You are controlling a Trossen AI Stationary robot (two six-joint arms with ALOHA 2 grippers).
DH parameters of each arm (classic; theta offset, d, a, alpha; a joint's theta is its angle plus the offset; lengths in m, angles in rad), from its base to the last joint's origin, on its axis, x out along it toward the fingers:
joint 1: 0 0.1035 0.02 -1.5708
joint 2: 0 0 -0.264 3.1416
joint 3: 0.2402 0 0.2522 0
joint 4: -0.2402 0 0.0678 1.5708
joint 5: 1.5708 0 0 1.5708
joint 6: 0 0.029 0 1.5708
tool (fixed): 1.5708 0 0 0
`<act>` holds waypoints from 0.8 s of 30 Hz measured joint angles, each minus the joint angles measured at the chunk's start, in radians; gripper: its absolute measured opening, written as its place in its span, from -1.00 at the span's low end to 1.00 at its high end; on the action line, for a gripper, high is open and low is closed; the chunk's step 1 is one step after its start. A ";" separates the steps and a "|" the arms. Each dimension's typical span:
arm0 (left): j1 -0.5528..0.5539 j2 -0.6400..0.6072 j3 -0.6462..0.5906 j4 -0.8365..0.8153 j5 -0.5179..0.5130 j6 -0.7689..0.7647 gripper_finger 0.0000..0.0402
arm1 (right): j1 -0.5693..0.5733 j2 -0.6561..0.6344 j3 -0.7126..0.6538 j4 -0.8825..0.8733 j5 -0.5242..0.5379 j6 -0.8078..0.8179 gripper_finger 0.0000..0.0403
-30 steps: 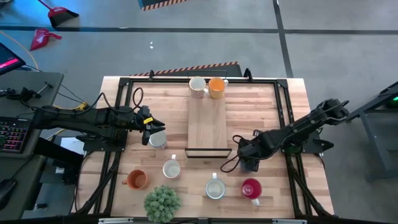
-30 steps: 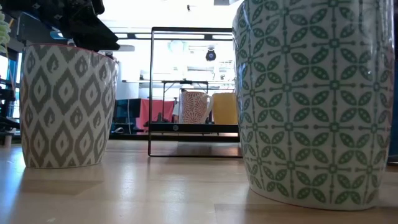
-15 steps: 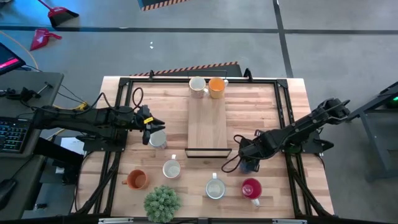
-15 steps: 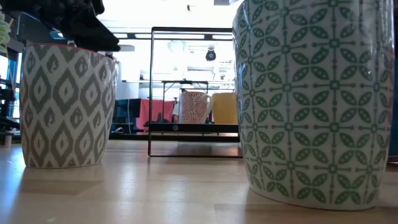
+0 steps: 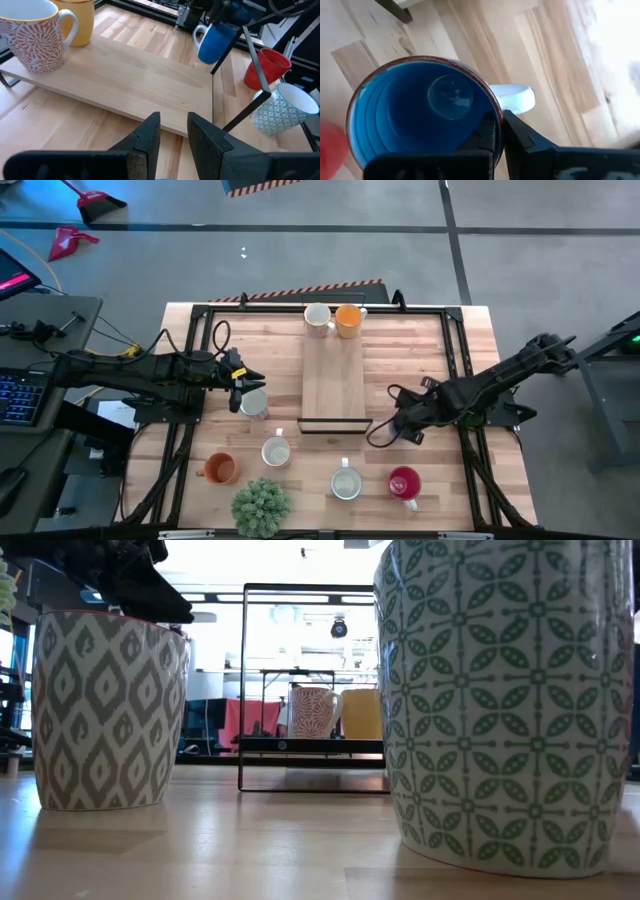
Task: Place coffee mugs
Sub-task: Put the blue cup on the shelf
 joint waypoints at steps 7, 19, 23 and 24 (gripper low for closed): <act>0.000 0.000 0.000 -0.004 0.000 0.001 -0.57 | -0.071 -0.029 0.114 -0.174 0.108 -0.002 -0.99; 0.000 0.000 -0.001 -0.075 0.000 0.024 -0.57 | -0.345 -0.011 0.330 -0.082 0.213 -0.121 -1.00; 0.000 0.000 -0.001 -0.074 0.000 0.049 -0.57 | -0.422 0.072 0.395 -0.004 0.193 -0.158 -1.00; 0.000 0.000 -0.001 -0.074 0.000 0.053 -0.57 | -0.437 0.103 0.418 0.005 0.188 -0.166 -1.00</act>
